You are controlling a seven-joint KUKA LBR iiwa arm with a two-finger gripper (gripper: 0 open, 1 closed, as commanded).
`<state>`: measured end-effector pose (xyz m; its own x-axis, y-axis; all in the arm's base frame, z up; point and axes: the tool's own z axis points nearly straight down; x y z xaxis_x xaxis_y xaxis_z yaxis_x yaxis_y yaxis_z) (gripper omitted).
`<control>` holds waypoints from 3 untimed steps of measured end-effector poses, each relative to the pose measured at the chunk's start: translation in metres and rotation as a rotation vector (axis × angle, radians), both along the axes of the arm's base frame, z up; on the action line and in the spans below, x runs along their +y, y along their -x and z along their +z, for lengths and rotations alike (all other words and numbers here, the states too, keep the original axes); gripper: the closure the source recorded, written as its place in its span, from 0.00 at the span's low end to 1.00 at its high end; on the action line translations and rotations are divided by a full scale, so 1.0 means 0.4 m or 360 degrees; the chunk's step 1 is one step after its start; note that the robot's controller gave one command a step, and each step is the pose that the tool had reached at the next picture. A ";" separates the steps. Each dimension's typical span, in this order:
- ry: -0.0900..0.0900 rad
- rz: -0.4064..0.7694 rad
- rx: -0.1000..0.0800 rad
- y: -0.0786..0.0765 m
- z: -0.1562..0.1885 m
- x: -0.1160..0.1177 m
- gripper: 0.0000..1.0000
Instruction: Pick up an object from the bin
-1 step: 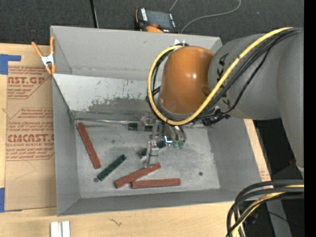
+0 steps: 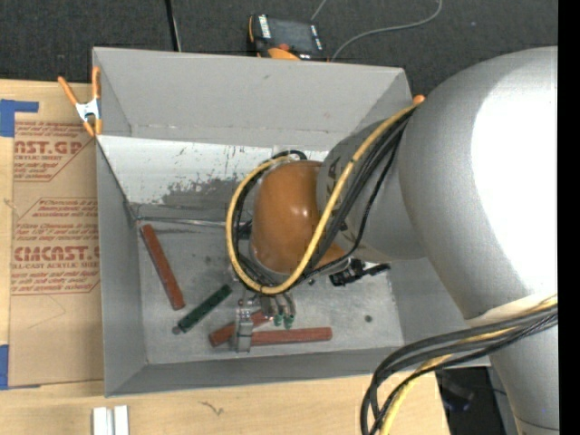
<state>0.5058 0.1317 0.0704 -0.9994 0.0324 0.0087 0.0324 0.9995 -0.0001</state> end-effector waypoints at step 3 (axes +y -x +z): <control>-0.0001 -0.0224 -0.0013 0.012 -0.001 0.069 0.00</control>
Offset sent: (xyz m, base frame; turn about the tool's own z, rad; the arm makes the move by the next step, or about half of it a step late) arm 0.0000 0.0000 0.0000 0.0000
